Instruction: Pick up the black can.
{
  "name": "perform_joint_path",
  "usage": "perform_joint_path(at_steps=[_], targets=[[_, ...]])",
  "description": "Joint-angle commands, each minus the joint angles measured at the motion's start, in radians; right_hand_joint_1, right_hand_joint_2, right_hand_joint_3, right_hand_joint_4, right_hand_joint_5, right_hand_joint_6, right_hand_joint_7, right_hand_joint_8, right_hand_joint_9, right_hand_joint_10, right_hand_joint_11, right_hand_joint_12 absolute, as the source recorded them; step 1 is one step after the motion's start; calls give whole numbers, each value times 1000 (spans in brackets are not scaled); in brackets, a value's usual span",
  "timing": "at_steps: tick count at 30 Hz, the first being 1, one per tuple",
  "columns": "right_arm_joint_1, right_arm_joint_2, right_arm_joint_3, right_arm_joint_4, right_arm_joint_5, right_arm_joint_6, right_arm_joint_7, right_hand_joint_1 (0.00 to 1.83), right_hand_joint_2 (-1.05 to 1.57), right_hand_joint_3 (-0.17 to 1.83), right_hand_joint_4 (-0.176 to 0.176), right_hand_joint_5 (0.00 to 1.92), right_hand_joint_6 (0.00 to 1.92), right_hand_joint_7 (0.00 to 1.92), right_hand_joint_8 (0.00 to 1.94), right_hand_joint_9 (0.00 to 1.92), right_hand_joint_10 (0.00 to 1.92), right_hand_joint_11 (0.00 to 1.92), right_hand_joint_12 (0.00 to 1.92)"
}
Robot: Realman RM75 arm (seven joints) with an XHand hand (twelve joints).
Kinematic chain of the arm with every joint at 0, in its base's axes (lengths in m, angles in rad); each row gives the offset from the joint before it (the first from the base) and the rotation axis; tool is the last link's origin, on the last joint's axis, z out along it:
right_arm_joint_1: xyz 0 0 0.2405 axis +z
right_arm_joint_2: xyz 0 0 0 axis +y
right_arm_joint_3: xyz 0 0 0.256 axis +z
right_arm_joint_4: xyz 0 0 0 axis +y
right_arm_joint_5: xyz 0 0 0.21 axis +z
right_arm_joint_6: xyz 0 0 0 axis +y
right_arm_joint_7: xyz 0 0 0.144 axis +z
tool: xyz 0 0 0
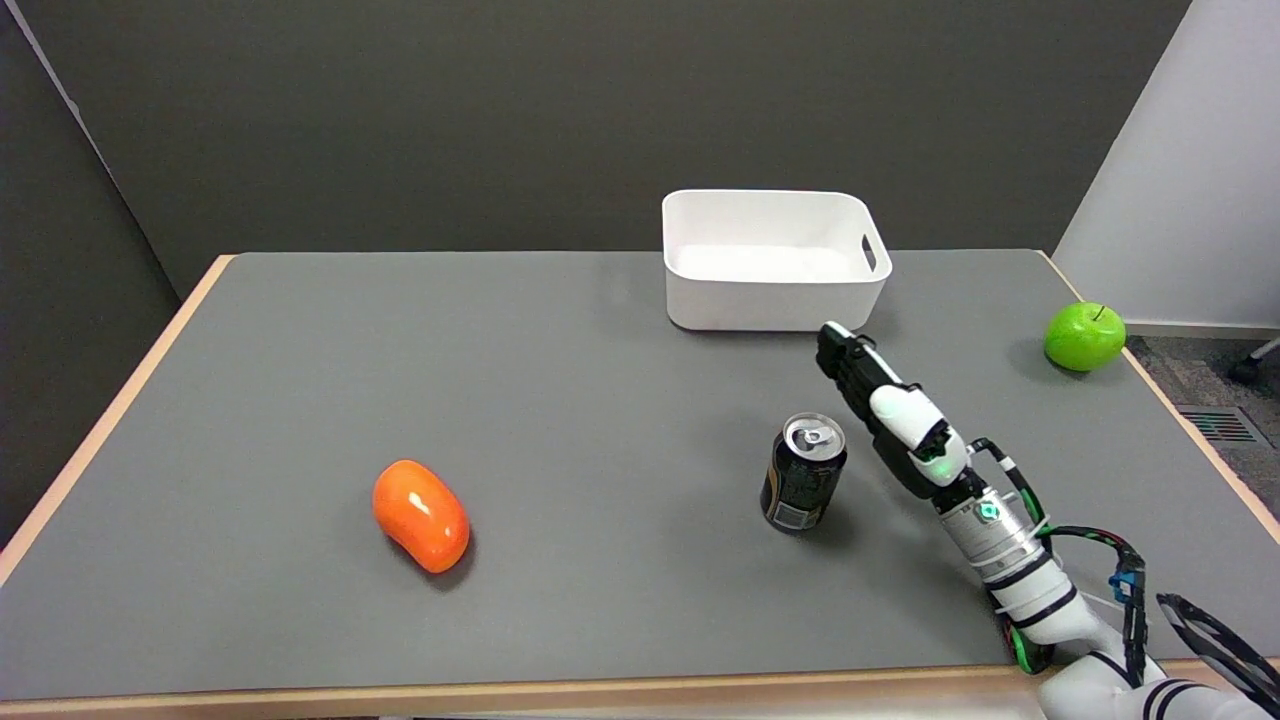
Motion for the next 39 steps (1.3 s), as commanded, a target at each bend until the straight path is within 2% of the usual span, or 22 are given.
perform_joint_path(at_steps=[1, 8, 10, 27, 31, 34, 39], targets=[[14, -6, -13, 6, -126, -6, 33, 163, 572, 926, -116, 47, 219, 7, 131, -1, 51, -1, 100], [5, 14, -15, -4, -189, -26, 91, 189, 569, 859, -149, 45, 157, -1, 1, -1, -1, -1, -1], [4, 14, -16, -4, -193, -32, 92, 163, 643, 774, -155, 0, 241, -1, -1, -1, -1, -1, -1], [6, 14, -26, 24, -228, -81, 88, 189, 637, 777, -164, -1, 225, -1, -1, -1, -1, -1, -1], [9, 14, -15, 26, -229, -82, 92, 343, 635, 766, -162, -1, 235, -1, -1, -1, -1, -1, -1], [10, 14, -5, 27, -229, -76, 92, 576, 558, 844, -163, 41, 138, -1, -1, -1, -1, -1, -1], [12, 14, 12, 29, -229, -74, 92, 829, 573, 866, -163, 41, 164, -1, -1, -1, -1, -1, -1]])
